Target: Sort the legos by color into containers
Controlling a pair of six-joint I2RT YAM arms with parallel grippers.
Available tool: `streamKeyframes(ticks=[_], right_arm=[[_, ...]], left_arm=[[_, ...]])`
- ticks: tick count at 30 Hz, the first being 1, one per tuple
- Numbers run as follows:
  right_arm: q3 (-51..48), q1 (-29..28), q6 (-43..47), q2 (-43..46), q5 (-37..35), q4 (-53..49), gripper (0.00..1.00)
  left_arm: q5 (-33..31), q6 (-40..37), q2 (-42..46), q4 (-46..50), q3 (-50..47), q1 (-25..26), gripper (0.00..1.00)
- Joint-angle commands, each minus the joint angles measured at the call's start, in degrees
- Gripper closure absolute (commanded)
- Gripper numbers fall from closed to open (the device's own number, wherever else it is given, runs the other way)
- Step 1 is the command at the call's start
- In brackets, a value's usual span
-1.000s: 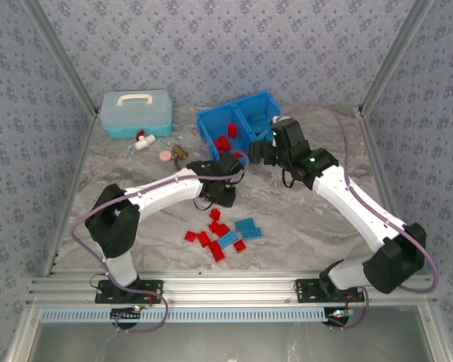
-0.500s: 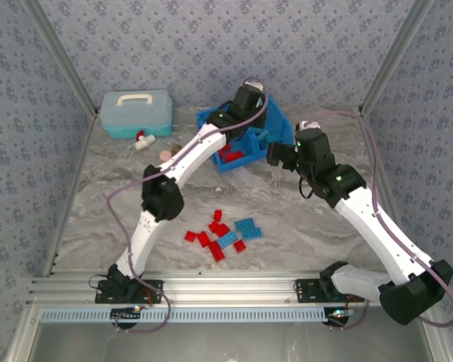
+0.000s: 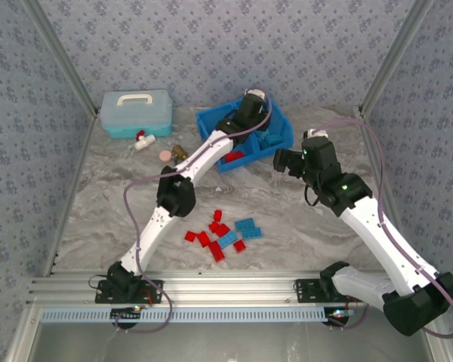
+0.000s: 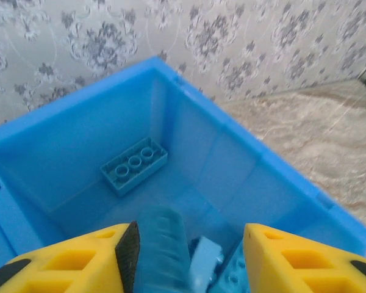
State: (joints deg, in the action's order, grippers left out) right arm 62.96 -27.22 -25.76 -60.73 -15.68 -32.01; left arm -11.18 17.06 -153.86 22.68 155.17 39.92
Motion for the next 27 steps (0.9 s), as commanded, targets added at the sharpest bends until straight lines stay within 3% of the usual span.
streamKeyframes(ticks=[1, 7, 11, 19, 24, 27], right_arm=[[-0.7, 0.4, -0.9, 0.7, -0.9, -0.9, 0.00], [-0.7, 1.4, 0.3, -2.1, -0.5, -1.2, 0.00], [-1.2, 1.9, 0.3, -4.4, 0.7, -0.7, 0.00], [-0.3, 3.0, 0.5, -9.9, 4.0, 3.3, 0.00], [1.1, 3.2, 0.9, -13.4, 5.7, 3.4, 0.00], [0.9, 3.3, 0.3, -14.6, 6.8, 4.0, 0.00]], left_arm=[[0.2, 0.9, 5.5, -1.2, 3.1, 0.4, 0.48], [7.8, 2.2, 16.6, 9.8, -2.2, 0.2, 0.47], [10.0, 1.0, 31.7, 9.6, -23.9, 0.2, 0.43], [7.6, 3.1, 58.1, 13.0, -66.5, 0.5, 0.40], [10.1, 9.3, 63.8, 15.8, -79.9, 2.6, 0.37], [15.0, 12.1, 63.1, 12.7, -85.1, 3.3, 0.30]])
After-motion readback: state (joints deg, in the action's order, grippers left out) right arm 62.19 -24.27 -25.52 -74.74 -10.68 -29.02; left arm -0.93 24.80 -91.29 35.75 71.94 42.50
